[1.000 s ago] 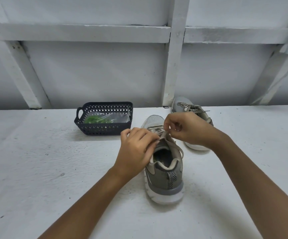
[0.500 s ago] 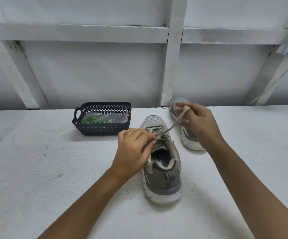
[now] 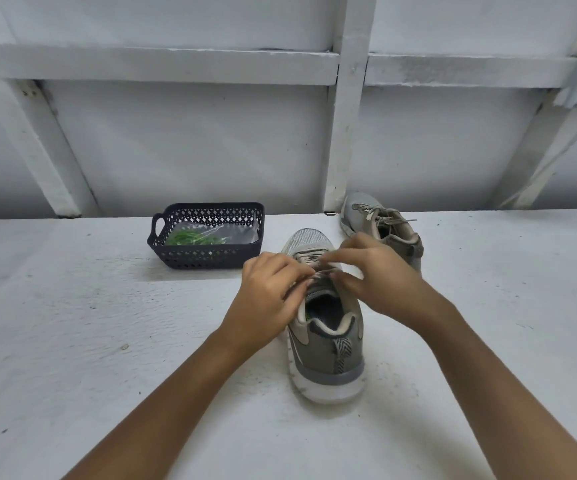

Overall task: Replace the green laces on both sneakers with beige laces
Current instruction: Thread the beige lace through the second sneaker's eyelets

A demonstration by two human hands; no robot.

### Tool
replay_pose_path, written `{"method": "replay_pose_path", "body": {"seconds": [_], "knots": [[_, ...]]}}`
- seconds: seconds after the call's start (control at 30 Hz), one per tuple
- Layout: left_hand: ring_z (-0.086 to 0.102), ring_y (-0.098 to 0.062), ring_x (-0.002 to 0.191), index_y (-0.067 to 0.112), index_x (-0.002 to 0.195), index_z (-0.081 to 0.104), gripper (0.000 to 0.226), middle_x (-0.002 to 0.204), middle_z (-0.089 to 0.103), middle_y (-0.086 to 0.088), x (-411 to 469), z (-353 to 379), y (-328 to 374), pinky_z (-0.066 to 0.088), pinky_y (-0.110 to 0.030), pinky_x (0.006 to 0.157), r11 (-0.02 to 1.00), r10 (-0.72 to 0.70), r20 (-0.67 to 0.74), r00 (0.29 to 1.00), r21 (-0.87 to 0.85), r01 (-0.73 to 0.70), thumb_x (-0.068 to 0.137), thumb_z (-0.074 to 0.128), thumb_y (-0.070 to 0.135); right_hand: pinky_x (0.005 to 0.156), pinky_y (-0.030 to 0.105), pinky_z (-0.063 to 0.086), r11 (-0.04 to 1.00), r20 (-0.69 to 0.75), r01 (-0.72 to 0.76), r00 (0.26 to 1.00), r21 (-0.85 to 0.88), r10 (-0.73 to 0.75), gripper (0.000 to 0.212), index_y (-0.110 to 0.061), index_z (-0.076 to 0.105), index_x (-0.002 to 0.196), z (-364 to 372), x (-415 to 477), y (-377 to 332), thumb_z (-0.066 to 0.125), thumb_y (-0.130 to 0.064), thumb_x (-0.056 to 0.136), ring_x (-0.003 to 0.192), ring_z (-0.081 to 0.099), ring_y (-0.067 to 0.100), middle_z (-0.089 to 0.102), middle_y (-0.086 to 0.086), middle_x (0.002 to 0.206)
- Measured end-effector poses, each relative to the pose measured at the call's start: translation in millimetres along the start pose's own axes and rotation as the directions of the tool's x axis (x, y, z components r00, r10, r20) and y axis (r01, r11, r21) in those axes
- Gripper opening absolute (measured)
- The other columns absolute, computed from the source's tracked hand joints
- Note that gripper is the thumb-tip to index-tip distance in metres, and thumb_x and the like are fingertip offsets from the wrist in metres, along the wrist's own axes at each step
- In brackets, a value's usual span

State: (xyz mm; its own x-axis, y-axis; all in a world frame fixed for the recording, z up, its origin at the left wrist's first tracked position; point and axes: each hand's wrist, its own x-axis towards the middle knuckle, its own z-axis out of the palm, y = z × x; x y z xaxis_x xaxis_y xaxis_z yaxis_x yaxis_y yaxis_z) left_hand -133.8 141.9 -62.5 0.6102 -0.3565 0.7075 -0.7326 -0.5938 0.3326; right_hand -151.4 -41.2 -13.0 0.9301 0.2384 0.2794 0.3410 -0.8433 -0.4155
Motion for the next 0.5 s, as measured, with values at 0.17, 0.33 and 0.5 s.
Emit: {"method": "replay_pose_path", "body": {"seconds": [0.17,0.33,0.5], "knots": [[0.049,-0.008,0.089,0.013,0.097,0.068,0.023,0.087,0.063,0.005,-1,-4,-1,0.033,-0.023,0.080,1.000,-0.023,0.039,0.999,-0.010,0.023,0.088,0.053,0.027,0.075,0.033,0.050,0.996,-0.140,0.058,0.989,0.065,-0.048,0.011,-0.015,0.075,0.092,14,2,6,0.068,-0.012,0.085,0.081,0.060,0.017,0.063,0.000,0.090],[0.047,-0.007,0.085,0.008,0.096,0.066,0.027,0.086,0.063,0.001,-7,-13,0,0.033,-0.008,0.080,0.996,-0.072,0.086,0.994,-0.041,0.076,0.090,0.048,0.028,0.064,0.003,0.039,0.990,-0.283,-0.036,0.956,0.139,0.075,0.006,-0.010,0.076,0.085,9,-6,17,0.071,-0.007,0.081,0.065,0.057,0.005,0.065,0.001,0.077],[0.046,-0.014,0.078,0.007,0.094,0.068,0.022,0.081,0.063,-0.004,-9,-16,2,0.029,-0.014,0.070,0.988,-0.151,0.130,0.980,0.039,0.147,0.092,0.054,0.024,0.057,0.006,0.042,0.932,-0.170,-0.180,0.955,0.313,0.242,0.010,-0.018,0.071,0.081,11,-16,17,0.067,-0.011,0.086,0.068,0.063,0.015,0.067,-0.003,0.072]]}}
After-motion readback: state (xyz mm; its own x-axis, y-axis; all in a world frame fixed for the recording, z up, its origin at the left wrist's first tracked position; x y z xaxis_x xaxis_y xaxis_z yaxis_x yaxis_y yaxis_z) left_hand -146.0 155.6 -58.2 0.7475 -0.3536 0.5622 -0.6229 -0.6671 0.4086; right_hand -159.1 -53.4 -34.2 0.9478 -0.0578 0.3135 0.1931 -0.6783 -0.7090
